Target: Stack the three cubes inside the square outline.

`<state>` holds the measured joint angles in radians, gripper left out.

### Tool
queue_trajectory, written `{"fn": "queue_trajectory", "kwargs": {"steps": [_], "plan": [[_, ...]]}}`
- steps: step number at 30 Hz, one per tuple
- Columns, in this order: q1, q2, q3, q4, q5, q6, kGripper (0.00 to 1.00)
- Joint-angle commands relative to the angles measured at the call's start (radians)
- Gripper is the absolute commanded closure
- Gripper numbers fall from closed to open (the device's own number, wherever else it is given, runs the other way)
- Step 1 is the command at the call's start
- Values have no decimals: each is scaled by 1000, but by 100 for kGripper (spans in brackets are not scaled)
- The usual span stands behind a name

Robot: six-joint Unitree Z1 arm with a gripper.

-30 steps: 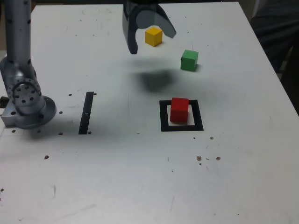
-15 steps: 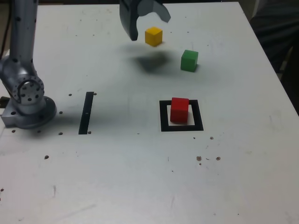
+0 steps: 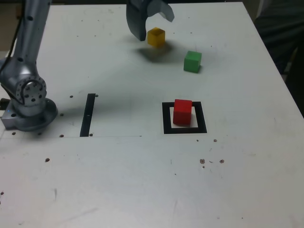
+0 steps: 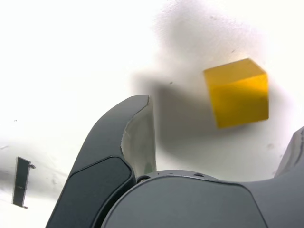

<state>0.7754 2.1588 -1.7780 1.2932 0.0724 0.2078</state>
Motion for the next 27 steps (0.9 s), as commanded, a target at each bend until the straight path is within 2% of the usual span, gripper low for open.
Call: {"fn": "queue_trajectory", "kwargs": {"steps": [1,10,17,22,27], "plan": [[6,27,-26,6,-6,-6,1],[15,122,-131,33,-26,-10,3],[23,171,-189,69,-33,-14,10],[27,197,-219,99,-41,-18,19],[30,210,-236,112,-49,-28,37]]}}
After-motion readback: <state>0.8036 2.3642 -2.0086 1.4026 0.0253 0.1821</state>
